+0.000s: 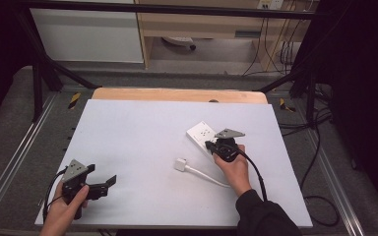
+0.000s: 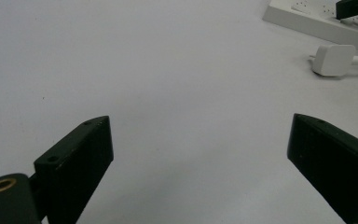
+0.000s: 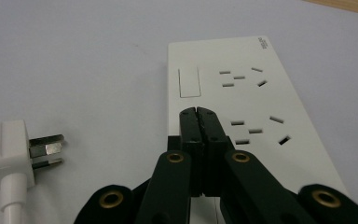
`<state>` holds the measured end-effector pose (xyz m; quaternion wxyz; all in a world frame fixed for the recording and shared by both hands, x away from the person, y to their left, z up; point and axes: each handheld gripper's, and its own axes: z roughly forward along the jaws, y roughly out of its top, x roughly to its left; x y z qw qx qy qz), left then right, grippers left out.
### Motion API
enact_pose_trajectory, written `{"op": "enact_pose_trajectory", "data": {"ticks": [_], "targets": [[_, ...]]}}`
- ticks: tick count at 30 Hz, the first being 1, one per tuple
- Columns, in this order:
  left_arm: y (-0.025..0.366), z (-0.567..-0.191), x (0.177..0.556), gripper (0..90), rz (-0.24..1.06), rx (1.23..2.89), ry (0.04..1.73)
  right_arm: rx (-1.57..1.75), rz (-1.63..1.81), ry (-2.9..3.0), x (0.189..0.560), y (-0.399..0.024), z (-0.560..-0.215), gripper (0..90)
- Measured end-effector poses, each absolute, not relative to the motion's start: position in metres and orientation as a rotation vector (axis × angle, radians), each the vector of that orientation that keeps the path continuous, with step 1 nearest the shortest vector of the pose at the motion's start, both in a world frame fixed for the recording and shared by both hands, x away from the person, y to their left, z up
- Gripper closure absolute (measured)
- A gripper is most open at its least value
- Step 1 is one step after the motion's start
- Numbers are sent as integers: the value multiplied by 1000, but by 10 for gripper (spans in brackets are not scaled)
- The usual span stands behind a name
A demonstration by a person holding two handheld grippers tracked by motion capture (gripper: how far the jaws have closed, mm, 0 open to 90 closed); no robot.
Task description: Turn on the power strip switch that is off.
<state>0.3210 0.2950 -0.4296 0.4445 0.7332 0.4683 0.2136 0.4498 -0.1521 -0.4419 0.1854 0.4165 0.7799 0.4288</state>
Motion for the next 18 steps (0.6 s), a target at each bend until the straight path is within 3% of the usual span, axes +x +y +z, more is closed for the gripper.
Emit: {"op": "enact_pose_trajectory", "data": {"ticks": [18], "targets": [[295,-430,321,68,529,1818,1163,1171,1208,2190,449,-152,-443,900]]}}
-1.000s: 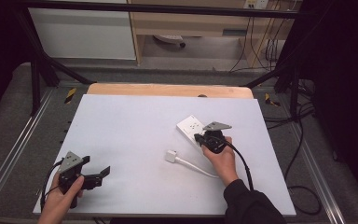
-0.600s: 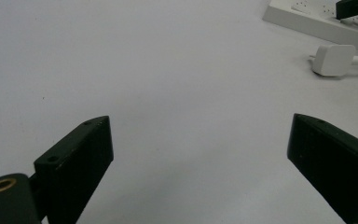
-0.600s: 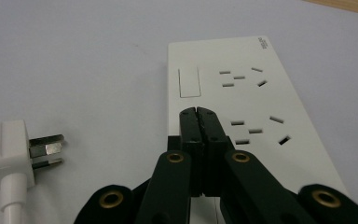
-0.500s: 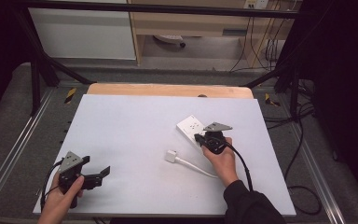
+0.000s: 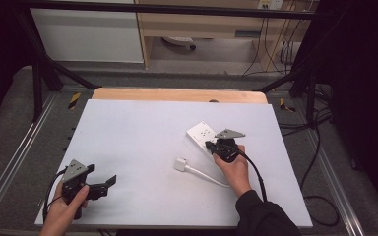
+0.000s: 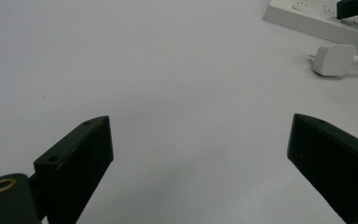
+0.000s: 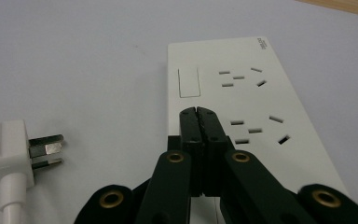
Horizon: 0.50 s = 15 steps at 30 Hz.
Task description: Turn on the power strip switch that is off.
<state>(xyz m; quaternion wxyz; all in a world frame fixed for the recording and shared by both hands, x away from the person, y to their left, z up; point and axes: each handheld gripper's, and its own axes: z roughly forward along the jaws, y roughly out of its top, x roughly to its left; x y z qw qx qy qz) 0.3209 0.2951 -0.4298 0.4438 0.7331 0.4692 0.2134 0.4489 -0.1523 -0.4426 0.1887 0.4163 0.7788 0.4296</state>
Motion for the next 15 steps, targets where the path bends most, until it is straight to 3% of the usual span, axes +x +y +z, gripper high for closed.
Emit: {"op": "enact_pose_trajectory", "data": {"ticks": [15], "targets": [[295,-430,321,68,530,1822,1164,1173,1195,2201,449,-153,-443,900]]}}
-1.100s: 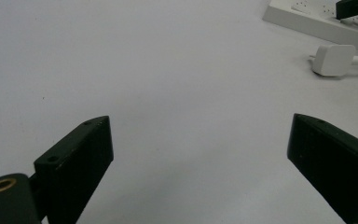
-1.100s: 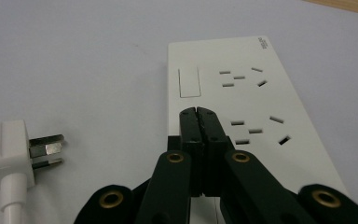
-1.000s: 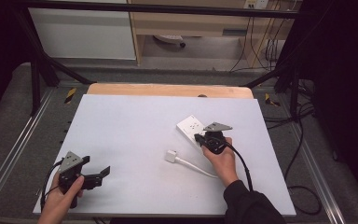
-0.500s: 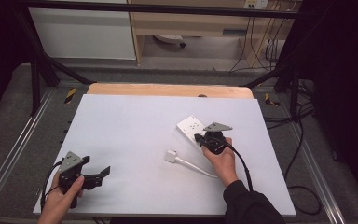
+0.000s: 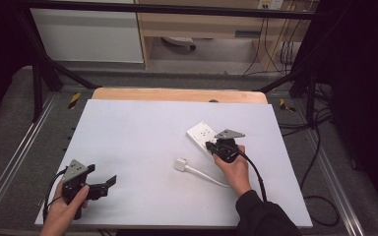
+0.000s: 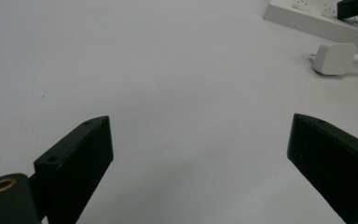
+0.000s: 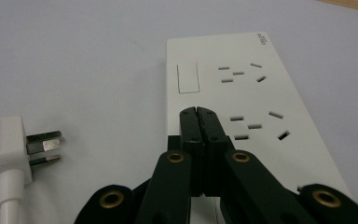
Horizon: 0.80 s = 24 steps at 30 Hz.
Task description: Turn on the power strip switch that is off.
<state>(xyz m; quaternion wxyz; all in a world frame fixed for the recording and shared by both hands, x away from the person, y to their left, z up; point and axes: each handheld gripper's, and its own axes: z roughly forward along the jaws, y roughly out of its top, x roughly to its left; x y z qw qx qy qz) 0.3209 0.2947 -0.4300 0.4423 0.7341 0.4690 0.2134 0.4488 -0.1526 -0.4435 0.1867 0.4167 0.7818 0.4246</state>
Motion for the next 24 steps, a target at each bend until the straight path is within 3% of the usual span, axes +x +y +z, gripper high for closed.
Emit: {"op": "enact_pose_trajectory", "data": {"ticks": [24], "targets": [[295,-430,321,68,535,1827,1164,1215,1242,2137,448,-159,-430,880]]}}
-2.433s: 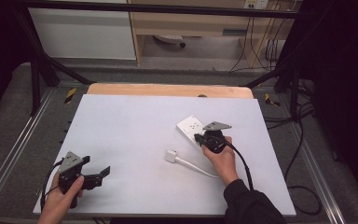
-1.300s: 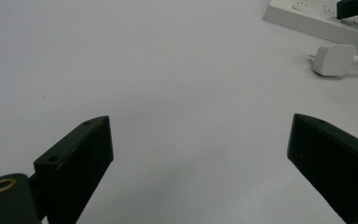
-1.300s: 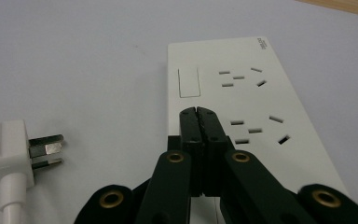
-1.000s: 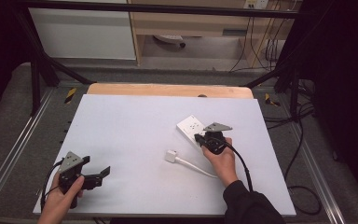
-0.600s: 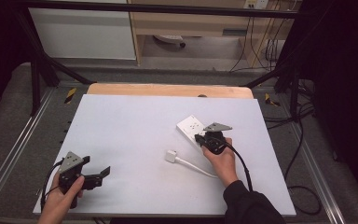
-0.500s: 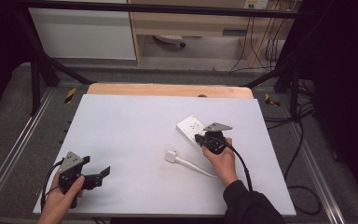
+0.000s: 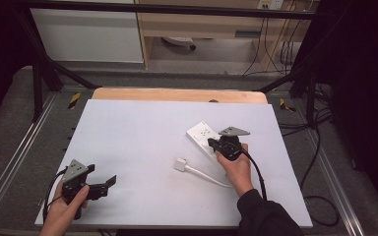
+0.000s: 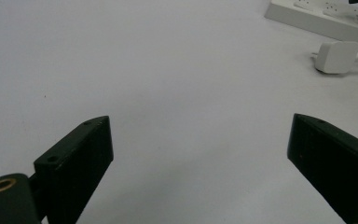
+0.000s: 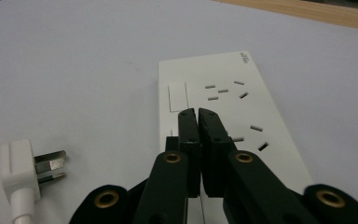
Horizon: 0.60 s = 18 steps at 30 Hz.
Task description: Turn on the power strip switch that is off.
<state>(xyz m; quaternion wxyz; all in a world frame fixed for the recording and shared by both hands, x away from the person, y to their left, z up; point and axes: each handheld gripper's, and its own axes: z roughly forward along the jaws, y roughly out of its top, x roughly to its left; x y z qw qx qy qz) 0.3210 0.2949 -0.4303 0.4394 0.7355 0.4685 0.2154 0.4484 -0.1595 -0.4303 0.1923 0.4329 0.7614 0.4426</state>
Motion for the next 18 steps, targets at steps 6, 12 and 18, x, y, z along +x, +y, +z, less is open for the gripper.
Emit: {"op": "enact_pose_trajectory", "data": {"ticks": [6,12,18], "targets": [[295,-430,321,68,534,1830,1159,1226,1229,2108,447,-162,-426,733],[295,-431,321,68,536,1833,1160,1282,1270,2058,449,-166,-413,481],[295,-431,321,68,537,1832,1162,1300,1227,2043,451,-167,-405,223]]}}
